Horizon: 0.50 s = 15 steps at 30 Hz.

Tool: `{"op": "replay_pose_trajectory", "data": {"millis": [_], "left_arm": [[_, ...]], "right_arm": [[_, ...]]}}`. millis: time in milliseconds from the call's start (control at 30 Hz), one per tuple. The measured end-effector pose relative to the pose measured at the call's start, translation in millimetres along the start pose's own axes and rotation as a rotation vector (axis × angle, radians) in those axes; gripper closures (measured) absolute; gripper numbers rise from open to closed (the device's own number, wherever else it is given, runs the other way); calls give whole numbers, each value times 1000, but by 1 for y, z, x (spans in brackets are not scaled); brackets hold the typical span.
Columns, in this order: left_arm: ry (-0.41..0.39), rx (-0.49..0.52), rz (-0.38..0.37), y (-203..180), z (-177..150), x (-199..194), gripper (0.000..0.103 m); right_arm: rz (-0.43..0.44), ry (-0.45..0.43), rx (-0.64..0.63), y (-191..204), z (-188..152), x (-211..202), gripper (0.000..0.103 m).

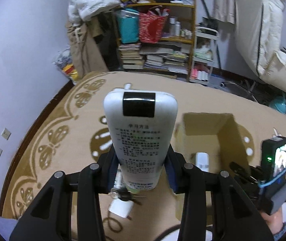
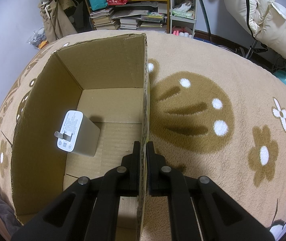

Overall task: Organize rigid objects
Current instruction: 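Carry the white remote into the box and release it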

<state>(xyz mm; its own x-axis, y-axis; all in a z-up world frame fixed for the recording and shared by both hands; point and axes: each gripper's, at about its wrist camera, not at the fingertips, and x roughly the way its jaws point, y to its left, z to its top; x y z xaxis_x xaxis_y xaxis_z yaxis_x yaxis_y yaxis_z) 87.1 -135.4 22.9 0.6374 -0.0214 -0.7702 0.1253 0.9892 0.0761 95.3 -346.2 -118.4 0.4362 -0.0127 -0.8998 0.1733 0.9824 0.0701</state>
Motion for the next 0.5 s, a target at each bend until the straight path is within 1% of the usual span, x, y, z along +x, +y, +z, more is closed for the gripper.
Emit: {"op": "replay_pose_trajectory", "data": {"millis": [67, 200, 500], "left_arm": [[1, 28, -6, -14, -2, -2, 64], [7, 50, -24, -34, -5, -4, 63], [54, 101, -69, -68, -12, 11, 63]], "right_arm": [[1, 0, 0, 1, -1, 1, 96], [1, 0, 0, 1, -1, 1, 96], [2, 0, 0, 1, -1, 1, 96]]}}
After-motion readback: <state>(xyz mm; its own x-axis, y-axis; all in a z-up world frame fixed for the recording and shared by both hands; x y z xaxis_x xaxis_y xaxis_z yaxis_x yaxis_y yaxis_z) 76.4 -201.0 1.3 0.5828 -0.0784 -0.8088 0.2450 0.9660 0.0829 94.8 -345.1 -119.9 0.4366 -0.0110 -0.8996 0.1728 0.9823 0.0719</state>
